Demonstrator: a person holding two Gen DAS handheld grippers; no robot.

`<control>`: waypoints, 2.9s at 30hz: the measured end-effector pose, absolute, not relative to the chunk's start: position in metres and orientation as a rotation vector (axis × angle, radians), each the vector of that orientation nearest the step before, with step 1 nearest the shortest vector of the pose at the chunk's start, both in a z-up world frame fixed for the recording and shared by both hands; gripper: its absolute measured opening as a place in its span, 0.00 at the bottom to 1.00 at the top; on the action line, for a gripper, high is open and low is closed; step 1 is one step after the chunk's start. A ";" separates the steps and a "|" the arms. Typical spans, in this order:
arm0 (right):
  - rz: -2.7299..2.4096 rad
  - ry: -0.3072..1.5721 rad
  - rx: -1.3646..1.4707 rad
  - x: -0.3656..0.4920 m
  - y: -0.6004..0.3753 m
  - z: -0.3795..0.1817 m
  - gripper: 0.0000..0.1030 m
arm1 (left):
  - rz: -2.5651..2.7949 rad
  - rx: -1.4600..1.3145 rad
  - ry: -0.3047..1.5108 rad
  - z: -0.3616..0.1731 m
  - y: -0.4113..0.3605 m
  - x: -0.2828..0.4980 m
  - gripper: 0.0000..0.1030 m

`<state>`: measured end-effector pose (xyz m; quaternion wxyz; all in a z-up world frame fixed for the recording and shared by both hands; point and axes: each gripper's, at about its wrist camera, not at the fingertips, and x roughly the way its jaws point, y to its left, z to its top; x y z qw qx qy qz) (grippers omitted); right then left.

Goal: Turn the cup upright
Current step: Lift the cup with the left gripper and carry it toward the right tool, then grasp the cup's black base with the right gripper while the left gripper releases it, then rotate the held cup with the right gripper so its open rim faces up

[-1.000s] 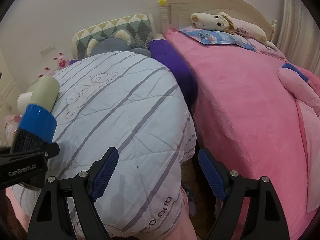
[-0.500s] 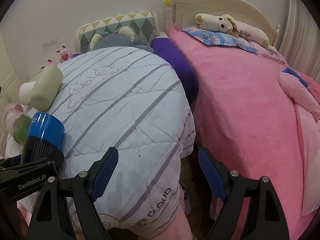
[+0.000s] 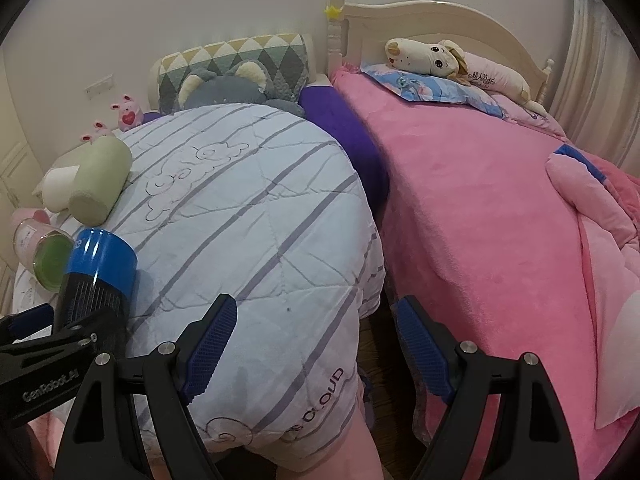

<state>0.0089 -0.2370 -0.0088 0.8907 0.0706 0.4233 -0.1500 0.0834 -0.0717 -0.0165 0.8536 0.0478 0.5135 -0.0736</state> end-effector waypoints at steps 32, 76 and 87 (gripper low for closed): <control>-0.186 0.933 0.079 0.071 -0.126 0.001 0.81 | -0.107 0.040 1.055 -0.015 0.070 0.113 0.95; 0.088 0.986 0.047 0.087 -0.085 -0.011 0.70 | -0.096 0.015 1.123 -0.039 0.088 0.126 0.95; 0.111 1.147 0.113 0.111 -0.093 -0.047 0.77 | -0.050 0.001 1.140 -0.042 0.094 0.128 0.95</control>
